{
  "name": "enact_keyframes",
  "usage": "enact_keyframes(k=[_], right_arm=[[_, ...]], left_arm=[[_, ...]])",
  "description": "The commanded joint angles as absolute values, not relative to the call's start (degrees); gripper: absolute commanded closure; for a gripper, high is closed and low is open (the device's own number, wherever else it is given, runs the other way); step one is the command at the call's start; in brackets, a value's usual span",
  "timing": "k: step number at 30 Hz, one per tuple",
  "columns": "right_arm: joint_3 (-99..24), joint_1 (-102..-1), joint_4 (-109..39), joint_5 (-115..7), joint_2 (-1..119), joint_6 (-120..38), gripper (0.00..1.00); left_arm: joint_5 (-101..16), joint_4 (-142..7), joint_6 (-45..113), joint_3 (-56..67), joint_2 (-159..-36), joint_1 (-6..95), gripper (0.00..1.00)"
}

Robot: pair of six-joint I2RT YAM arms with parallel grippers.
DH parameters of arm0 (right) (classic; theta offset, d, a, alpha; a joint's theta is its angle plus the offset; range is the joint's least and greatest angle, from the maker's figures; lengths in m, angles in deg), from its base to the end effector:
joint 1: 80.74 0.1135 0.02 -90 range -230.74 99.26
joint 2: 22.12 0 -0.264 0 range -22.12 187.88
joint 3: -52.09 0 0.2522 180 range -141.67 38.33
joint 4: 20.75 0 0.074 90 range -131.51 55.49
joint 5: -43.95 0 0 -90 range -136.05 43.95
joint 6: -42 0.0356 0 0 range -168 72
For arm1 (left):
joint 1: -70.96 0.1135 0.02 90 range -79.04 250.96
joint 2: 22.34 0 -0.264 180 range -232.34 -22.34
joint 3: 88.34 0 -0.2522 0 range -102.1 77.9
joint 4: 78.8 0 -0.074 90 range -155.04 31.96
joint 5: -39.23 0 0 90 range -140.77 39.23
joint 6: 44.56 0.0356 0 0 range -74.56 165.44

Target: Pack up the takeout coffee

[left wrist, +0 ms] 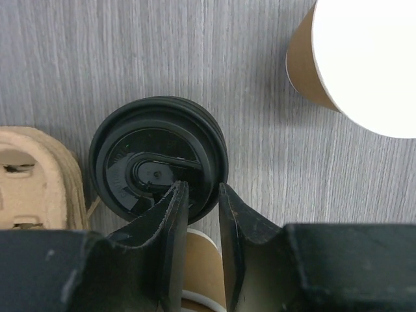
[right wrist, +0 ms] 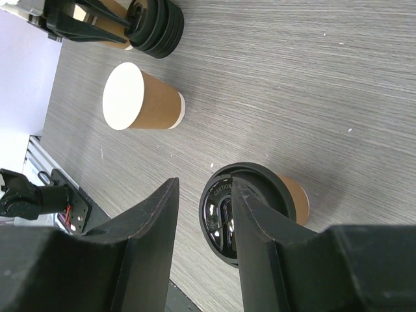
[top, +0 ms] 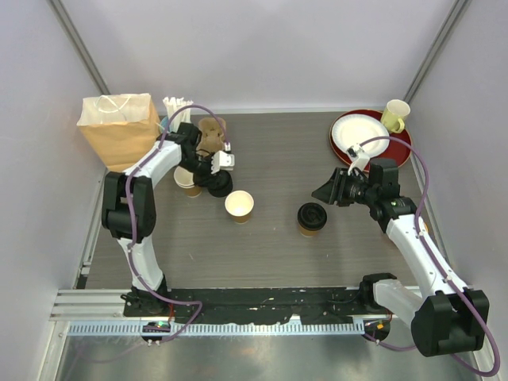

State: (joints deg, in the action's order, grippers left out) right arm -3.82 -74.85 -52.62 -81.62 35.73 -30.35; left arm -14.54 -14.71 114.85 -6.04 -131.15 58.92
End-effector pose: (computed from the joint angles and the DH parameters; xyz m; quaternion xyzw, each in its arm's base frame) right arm 0.2138 0.0429 0.2712 -0.0570 0.8503 0.3553 0.3840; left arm 0.3661 -0.0996 0.2155 0.6453 0.6882 -0.2117 0.2554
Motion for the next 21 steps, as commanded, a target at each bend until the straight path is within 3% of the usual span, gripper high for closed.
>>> enact_keyframes(k=[1, 6, 11, 21], right_arm=[[-3.42, -74.59, -49.98, -84.01, 35.10, -30.86, 0.56], [-3.51, -74.68, -49.89, -84.54, 35.36, -30.60, 0.56], [-3.42, -74.59, -49.63, -85.07, 35.45, -30.42, 0.56], [-3.42, -74.59, -49.63, -85.33, 35.19, -30.42, 0.56]], left_arm=[[-13.15, -13.45, 115.84, -7.18, -132.20, 59.18, 0.71], [-12.62, -12.13, 116.54, -7.00, -132.02, 59.18, 0.73], [-12.62, -12.48, 116.10, -7.18, -132.73, 59.18, 0.84], [-12.62, -12.04, 115.84, -7.53, -132.47, 59.09, 0.86]])
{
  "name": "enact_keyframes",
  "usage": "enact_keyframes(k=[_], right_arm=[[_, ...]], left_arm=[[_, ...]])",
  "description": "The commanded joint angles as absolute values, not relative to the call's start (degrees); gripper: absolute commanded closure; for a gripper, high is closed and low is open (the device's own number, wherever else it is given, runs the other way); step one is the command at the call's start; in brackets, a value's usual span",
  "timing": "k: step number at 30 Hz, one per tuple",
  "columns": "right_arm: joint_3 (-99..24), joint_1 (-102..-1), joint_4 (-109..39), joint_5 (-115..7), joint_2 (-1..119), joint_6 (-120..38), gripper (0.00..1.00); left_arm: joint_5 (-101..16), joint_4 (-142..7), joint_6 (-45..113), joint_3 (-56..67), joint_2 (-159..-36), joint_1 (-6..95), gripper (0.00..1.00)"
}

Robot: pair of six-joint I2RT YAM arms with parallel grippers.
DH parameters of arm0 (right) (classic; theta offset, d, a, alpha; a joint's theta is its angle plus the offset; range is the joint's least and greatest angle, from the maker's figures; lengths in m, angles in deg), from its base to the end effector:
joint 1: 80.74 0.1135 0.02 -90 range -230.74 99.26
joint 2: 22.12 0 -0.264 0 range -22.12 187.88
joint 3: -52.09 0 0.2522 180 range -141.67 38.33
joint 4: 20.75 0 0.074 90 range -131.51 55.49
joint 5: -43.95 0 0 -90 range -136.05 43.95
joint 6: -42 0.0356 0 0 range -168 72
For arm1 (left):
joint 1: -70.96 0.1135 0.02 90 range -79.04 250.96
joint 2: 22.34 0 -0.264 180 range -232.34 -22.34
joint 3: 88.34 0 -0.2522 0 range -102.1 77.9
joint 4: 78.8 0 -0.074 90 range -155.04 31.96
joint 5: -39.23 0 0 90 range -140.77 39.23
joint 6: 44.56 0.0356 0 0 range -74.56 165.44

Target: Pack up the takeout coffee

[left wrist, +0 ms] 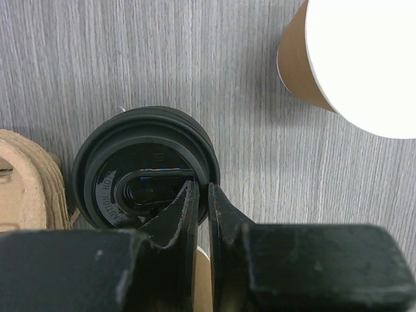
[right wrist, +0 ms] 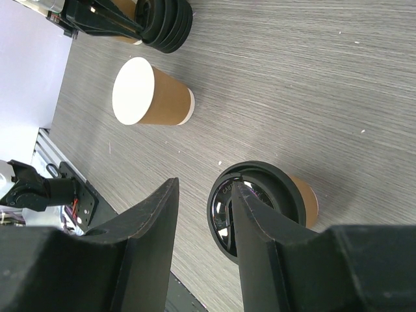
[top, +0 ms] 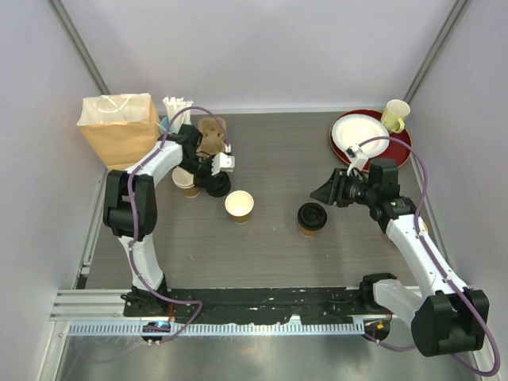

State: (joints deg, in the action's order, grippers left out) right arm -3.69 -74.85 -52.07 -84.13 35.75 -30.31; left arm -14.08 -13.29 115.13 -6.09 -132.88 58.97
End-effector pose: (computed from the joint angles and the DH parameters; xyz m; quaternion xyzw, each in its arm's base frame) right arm 0.2134 0.0441 0.2717 -0.0683 0.8438 0.3727 0.3799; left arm 0.3667 -0.0996 0.2045 0.6418 0.6934 -0.2276 0.2358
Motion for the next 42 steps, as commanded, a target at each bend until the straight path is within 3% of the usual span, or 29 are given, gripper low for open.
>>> enact_keyframes(k=[1, 5, 10, 16, 20, 35, 42], right_arm=[[-3.42, -74.68, -49.54, -85.33, 35.27, -30.42, 0.56], [-3.33, -74.68, -49.36, -85.42, 35.28, -30.33, 0.56], [-3.16, -74.59, -49.10, -85.77, 35.27, -30.25, 0.56], [-3.16, -74.68, -49.01, -86.04, 35.01, -30.25, 0.56], [-3.16, -74.68, -49.10, -86.04, 34.75, -30.16, 0.56], [-3.77, -74.68, -48.92, -86.56, 35.71, -30.16, 0.56], [-3.86, -74.68, -48.84, -86.65, 35.80, -30.07, 0.56]], left_arm=[[-12.89, -12.13, 115.84, -7.36, -132.29, 59.09, 0.84], [-14.03, -14.40, 115.66, -5.34, -130.27, 59.00, 0.70], [-15.96, -16.96, 116.10, -2.61, -129.21, 58.48, 0.70], [-16.84, -16.79, 115.67, -2.96, -130.09, 58.04, 0.80], [-15.44, -14.77, 115.05, -4.45, -129.39, 57.95, 1.00], [-13.95, -6.95, 107.94, -10.69, -125.53, 57.95, 1.00], [-14.28, 3.41, 100.83, -20.35, -123.59, 55.85, 1.00]])
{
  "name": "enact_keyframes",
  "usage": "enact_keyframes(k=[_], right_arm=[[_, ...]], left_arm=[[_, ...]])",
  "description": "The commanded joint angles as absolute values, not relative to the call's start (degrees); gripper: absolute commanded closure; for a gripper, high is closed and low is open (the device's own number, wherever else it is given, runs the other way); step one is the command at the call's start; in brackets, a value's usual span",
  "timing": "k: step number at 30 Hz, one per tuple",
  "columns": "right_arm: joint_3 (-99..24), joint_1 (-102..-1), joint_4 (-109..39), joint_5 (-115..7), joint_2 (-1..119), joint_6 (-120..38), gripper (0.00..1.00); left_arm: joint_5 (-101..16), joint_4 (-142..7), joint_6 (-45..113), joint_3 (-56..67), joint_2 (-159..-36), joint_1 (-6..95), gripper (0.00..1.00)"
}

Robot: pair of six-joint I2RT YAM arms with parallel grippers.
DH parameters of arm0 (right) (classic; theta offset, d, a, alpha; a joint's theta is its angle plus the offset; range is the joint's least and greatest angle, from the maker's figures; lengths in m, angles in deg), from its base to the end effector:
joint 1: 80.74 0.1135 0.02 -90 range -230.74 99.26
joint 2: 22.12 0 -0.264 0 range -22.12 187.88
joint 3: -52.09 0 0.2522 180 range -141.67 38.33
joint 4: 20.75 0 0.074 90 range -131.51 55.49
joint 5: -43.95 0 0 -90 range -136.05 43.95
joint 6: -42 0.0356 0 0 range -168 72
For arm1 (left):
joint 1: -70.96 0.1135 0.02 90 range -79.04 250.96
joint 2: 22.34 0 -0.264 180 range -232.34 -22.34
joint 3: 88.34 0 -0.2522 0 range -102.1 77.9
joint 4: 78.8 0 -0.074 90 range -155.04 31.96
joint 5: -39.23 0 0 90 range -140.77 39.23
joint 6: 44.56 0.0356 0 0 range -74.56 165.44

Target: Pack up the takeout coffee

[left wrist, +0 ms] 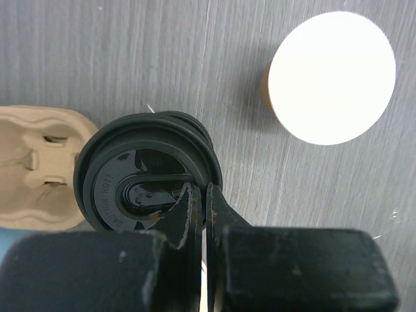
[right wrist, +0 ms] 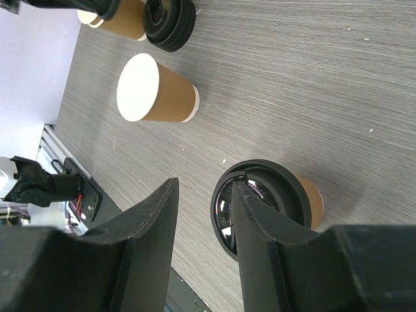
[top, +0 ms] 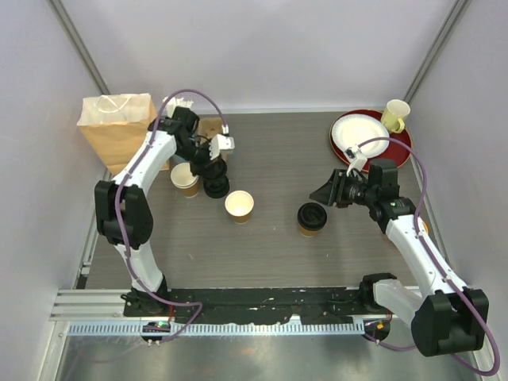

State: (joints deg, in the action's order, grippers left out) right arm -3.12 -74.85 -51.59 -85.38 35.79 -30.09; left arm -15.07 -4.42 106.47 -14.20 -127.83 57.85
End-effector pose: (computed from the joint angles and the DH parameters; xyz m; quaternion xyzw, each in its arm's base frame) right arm 0.2128 0.0446 0.2692 -0.0714 0.8418 0.3820 0.3747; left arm 0.3567 -0.1044 0.2706 0.6022 0.7264 -0.2236 0.2443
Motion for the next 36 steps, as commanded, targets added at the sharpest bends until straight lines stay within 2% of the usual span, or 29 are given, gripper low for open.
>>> enact_keyframes(k=[1, 6, 17, 36], right_arm=[[-3.86, -74.68, -48.66, -86.74, 35.80, -29.98, 0.56], [-3.86, -74.68, -48.48, -86.92, 35.71, -29.90, 0.56], [-3.42, -74.68, -48.66, -86.92, 34.40, -29.81, 0.56], [-2.89, -74.68, -48.75, -86.92, 34.04, -30.07, 0.56]], left_arm=[[-14.73, 4.30, 100.37, -20.80, -123.24, 55.06, 1.00], [-17.19, 6.33, 98.00, -16.87, -119.55, 47.68, 1.00], [-25.26, -2.02, 86.05, -9.03, -118.05, 37.39, 1.00], [-26.33, -8.09, 85.52, -6.56, -120.51, 34.39, 1.00]])
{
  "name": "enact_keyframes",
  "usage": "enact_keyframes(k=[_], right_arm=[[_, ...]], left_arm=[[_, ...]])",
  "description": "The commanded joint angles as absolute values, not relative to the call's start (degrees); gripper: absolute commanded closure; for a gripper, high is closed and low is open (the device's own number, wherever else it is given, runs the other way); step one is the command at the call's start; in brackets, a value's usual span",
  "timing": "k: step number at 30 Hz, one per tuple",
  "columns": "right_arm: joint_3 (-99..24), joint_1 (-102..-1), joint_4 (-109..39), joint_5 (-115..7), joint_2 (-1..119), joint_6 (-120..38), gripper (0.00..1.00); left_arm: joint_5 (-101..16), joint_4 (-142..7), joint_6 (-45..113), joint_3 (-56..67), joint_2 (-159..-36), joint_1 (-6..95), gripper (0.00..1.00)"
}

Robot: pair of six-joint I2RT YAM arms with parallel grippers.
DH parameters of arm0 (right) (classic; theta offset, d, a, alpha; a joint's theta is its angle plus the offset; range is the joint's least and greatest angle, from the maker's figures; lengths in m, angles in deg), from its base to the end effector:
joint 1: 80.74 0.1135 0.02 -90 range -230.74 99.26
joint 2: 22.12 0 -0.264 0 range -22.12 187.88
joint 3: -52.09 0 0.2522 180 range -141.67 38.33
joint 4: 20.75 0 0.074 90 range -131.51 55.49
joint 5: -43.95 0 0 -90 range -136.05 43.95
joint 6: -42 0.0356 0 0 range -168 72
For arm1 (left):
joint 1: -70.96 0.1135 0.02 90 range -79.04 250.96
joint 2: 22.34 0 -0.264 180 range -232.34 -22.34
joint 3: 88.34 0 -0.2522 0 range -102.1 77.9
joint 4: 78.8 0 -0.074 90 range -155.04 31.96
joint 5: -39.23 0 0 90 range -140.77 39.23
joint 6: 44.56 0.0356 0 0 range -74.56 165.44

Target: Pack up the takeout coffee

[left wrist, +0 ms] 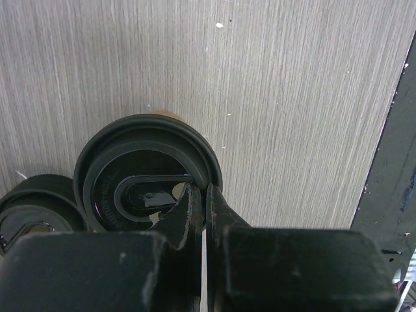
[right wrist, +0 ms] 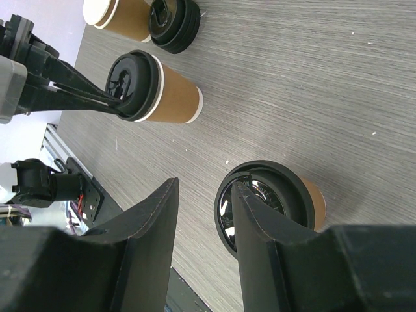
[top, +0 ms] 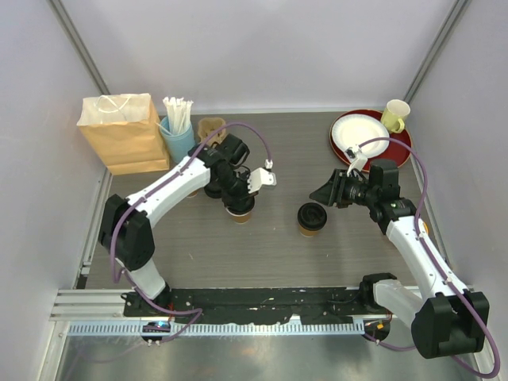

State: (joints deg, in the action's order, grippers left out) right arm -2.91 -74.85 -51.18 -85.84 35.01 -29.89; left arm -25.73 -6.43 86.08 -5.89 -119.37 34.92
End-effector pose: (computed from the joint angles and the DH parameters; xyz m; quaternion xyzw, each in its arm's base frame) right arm 0.2107 0.0446 0.2713 -0.0748 0.8374 0.3859 0.3799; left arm 0.2641 -0.2108 0.2768 0.6248 0.7349 -0.2077 0.1624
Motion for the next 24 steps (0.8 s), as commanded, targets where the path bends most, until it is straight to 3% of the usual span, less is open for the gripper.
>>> enact_keyframes(k=[1, 22, 23, 24], right_arm=[[-2.81, -74.59, -48.75, -86.92, 33.78, -29.98, 0.56], [-2.54, -74.68, -48.84, -86.74, 33.17, -30.25, 0.56], [-2.54, -74.68, -48.84, -86.74, 33.25, -30.25, 0.56], [-2.63, -74.59, -48.84, -86.83, 33.17, -30.25, 0.56]], left_arm=[[-26.51, -7.82, 85.69, -6.83, -120.95, 34.39, 1.00], [-23.53, -4.57, 86.75, -6.83, -122.80, 35.27, 1.00], [-23.52, -4.83, 86.66, -6.92, -122.45, 35.27, 0.99], [-23.52, -4.83, 86.49, -7.00, -122.18, 35.36, 0.92]])
